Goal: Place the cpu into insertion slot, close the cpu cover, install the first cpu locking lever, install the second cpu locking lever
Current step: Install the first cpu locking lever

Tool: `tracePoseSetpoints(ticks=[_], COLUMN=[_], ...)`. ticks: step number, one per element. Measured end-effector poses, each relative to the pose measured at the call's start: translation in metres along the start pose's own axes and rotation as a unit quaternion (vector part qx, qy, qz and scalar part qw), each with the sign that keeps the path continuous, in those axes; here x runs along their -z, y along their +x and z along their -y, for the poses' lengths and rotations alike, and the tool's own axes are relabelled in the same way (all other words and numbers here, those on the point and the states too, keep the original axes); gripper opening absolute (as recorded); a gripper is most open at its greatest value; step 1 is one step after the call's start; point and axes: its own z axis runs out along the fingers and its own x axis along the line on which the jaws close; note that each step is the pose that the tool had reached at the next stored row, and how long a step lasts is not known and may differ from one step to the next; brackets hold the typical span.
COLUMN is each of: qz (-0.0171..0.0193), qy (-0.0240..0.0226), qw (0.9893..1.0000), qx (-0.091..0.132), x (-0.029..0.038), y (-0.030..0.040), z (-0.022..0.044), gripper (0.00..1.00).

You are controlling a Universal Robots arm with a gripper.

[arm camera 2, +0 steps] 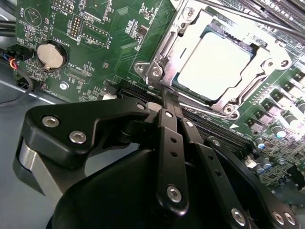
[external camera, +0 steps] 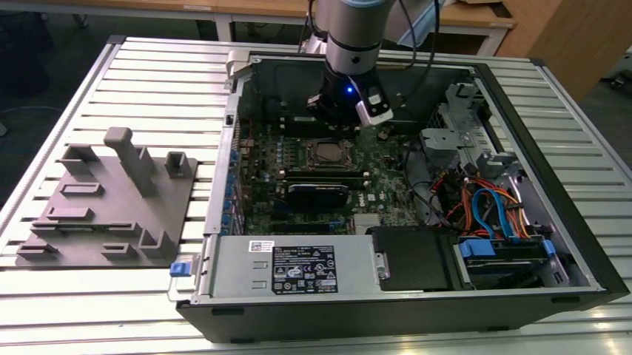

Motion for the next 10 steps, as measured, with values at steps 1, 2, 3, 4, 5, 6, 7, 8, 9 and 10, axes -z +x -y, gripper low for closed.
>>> tracePoseSetpoints(ticks=[1,2,3,4,5,6,7,8,9,10], qz=[0.0000,0.0000,0.0000,0.0000,0.0000,0.0000,0.0000,0.0000,0.0000,0.0001], qy=[0.0000,0.0000,0.0000,0.0000,0.0000,0.0000,0.0000,-0.0001,-0.0001,-0.0002], qw=[1.0000,1.0000,1.0000,1.0000,1.0000,1.0000,1.0000,1.0000,1.0000,1.0000], qx=[0.000,0.000,0.000,0.000,0.000,0.000,0.000,0.000,0.000,0.000], x=[-0.0004,-0.0005,-0.0007,-0.0008,-0.0008,-0.0008,-0.0008,-0.0005,-0.0003,-0.0003], y=[-0.0001,-0.0001,-0.0002,-0.0002,-0.0002,-0.0002,-0.0002,-0.0002,-0.0002,-0.0002], z=[0.0000,0.0001,0.0001,0.0001,0.0001,0.0001,0.0001,0.0000,0.0000,0.0000], gripper=[0.10,0.10,0.10,0.10,0.10,0.10,0.10,0.10,0.10,0.10])
